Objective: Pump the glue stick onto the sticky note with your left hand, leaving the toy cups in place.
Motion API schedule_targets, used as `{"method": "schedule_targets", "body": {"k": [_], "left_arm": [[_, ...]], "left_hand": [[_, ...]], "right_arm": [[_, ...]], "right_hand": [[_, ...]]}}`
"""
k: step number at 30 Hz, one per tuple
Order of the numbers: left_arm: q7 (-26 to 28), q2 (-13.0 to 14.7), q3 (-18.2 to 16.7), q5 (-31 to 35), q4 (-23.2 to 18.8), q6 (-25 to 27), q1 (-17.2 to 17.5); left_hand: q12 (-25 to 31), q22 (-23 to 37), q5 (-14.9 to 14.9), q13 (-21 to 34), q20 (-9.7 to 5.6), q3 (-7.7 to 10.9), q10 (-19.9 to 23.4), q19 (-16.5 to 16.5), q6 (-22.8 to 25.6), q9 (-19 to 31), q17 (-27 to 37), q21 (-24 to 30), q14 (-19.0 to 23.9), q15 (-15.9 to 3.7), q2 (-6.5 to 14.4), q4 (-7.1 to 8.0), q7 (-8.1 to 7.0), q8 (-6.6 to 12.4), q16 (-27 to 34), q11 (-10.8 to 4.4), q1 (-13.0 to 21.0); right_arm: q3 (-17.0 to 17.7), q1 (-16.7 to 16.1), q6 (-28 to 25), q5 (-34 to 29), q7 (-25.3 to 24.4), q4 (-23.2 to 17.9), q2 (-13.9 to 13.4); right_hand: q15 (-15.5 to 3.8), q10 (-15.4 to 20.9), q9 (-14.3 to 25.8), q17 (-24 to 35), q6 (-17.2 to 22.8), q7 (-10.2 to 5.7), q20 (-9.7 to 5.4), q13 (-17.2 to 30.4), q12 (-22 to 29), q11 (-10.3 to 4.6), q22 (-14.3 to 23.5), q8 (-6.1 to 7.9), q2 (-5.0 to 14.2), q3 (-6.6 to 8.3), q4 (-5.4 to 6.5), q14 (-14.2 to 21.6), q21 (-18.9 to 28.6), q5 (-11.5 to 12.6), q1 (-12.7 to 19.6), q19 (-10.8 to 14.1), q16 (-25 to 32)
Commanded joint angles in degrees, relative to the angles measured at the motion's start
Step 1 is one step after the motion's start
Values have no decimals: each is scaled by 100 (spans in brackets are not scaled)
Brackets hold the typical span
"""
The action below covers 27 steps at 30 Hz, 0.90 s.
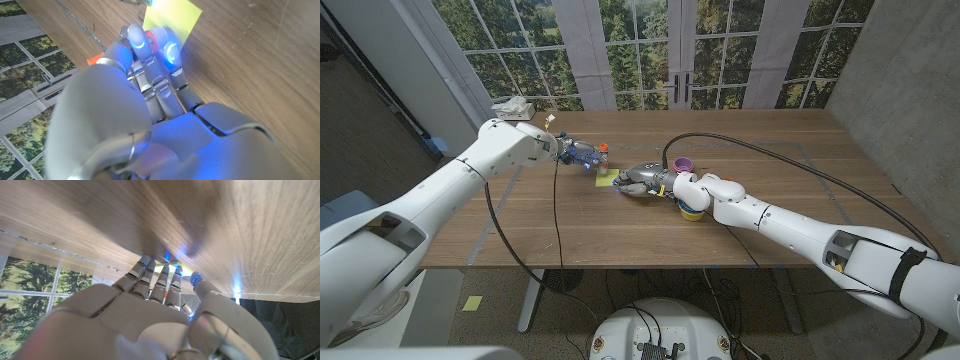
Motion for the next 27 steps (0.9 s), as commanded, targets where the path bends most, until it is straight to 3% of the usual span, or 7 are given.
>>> {"method": "schedule_targets", "body": {"k": [1,11,15,23,27], "left_arm": [[131,218,-284,56,-349,-469,547],[245,335,-441,193,-388,-965,868],[122,318,-476,292,-172,-1513,985],[-83,246,-430,488,112,-2065,1003],[-147,211,-416,518,194,-2097,978]], "left_hand": [[49,10,-1,2547,-804,698,1016,76,337,442,-14,43,44,-33,88,708,272,24,-21,-275,179],[67,34,-3,2572,-803,699,1022,69,329,467,-11,47,68,-30,92,716,253,25,-56,-296,178],[68,42,-4,2579,-803,700,1016,60,327,476,-5,46,73,-29,92,717,250,26,-68,-293,178],[66,72,-11,2587,-802,708,1005,26,315,482,-27,51,44,-30,107,724,244,20,-139,-281,172],[62,81,-13,2587,-802,713,1001,4,314,478,-26,47,32,-29,110,725,238,15,-166,-291,169]], "right_arm": [[-81,129,104,65,103,221,112],[-117,178,68,51,126,257,132],[-130,197,42,55,170,258,130],[-125,204,-17,121,260,254,132],[-125,203,-16,137,257,252,127]], "right_hand": [[-799,-1,24,12,-9,3,-277,32,9,10,32,-12,21,3,51,-26,-4,-23,-2,3,37],[-799,-3,23,29,-15,26,-267,33,9,1,32,-13,12,-27,94,-26,-10,-31,-41,4,50],[-800,-11,23,35,-17,26,-261,33,6,-3,32,-13,7,-40,110,-28,-15,-33,-57,1,54],[-799,-15,22,43,-19,32,-257,33,5,0,32,-13,2,-59,131,-35,-20,-34,-80,3,59],[-801,-17,22,47,-22,30,-252,33,5,8,32,-14,2,-67,144,-34,-24,-33,-94,0,61]]}}
